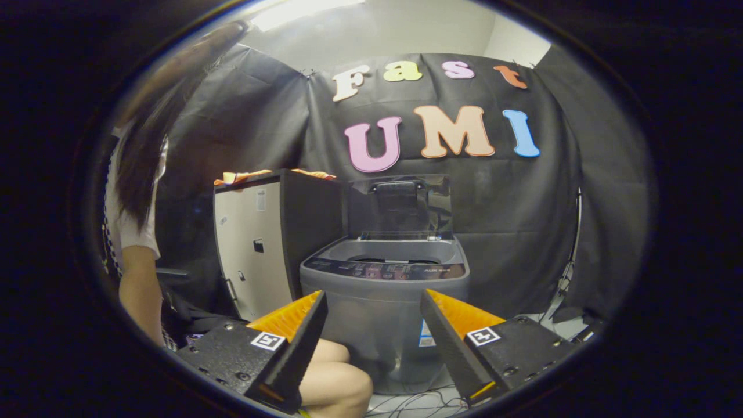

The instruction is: Put the clothes into the washing machine and then close the washing machine lid.

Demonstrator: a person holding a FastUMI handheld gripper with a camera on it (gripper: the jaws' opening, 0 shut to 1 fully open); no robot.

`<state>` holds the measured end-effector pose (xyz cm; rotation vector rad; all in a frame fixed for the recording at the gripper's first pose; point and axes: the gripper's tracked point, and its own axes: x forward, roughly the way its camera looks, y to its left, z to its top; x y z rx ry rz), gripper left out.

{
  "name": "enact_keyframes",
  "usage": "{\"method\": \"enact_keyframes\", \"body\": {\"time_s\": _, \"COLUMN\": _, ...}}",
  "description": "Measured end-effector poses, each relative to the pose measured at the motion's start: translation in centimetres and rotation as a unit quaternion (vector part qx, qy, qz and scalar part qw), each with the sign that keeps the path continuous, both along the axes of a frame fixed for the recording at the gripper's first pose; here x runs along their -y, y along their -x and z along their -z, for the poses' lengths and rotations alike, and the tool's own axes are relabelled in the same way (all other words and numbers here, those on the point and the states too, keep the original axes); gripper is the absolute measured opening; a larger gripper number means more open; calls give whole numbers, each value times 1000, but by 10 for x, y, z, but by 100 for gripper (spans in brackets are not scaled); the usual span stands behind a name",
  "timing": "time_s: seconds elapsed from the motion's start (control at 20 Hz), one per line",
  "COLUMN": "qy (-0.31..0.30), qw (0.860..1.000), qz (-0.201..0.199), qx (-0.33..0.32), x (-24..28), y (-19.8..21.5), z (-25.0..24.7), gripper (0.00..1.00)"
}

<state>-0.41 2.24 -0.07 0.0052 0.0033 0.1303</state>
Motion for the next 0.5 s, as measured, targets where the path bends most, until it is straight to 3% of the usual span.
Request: {"method": "enact_keyframes", "body": {"time_s": 0.5, "qy": 1, "qw": 1000, "qz": 11, "qx": 3, "x": 4, "y": 0, "z": 0, "gripper": 97}}
